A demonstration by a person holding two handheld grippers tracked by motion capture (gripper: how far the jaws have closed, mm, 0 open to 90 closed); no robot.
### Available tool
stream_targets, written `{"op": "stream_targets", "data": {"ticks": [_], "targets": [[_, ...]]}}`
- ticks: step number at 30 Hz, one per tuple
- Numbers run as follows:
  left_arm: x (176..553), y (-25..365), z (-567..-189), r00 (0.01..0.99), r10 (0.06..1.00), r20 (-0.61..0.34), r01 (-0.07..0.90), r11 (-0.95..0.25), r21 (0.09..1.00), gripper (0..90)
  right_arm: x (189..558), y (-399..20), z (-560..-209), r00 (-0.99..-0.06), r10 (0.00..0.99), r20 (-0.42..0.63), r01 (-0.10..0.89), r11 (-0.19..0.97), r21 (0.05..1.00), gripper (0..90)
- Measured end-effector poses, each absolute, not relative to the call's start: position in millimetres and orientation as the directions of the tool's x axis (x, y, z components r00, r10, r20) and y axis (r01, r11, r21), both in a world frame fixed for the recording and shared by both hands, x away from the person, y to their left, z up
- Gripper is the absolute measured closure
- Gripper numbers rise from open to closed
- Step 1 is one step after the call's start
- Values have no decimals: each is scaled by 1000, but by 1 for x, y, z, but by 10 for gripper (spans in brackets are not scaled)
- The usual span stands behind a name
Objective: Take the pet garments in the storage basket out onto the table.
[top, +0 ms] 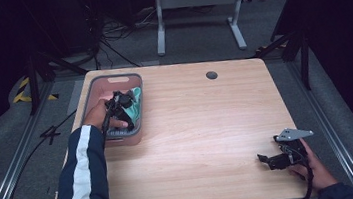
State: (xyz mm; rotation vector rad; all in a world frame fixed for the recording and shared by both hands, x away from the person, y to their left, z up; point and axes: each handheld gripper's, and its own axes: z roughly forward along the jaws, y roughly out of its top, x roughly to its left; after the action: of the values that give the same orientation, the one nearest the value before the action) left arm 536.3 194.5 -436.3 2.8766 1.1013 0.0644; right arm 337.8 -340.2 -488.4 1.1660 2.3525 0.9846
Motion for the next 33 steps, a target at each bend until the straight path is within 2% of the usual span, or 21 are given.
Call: {"op": "stream_targets", "data": {"ticks": [7,10,12,15,21,28,33], "targets": [[536,197,-436,727,687,5,684,-725,80,192,338,-340,-488,-607,794,7,562,424,710,6],[535,201,-430,726,687,21,682,-724,104,470,338,-340,-488,-607,794,7,562,424,710,6],[535,203,-429,719,695,20,689,-716,111,580,338,-340,-488,-607,794,6,562,424,710,6],[534,206,-428,716,697,39,689,-715,115,672,338,-340,-488,-607,794,6,562,424,710,6],[531,206,-425,704,705,89,691,-708,142,724,338,-340,-488,-607,794,6,562,424,710,6],[522,219,-403,655,749,99,700,-651,294,731,338,-340,-488,-608,794,6,562,424,710,6],[514,223,-390,645,754,126,675,-639,368,732,338,-340,-488,-606,795,7,563,423,710,6]]}}
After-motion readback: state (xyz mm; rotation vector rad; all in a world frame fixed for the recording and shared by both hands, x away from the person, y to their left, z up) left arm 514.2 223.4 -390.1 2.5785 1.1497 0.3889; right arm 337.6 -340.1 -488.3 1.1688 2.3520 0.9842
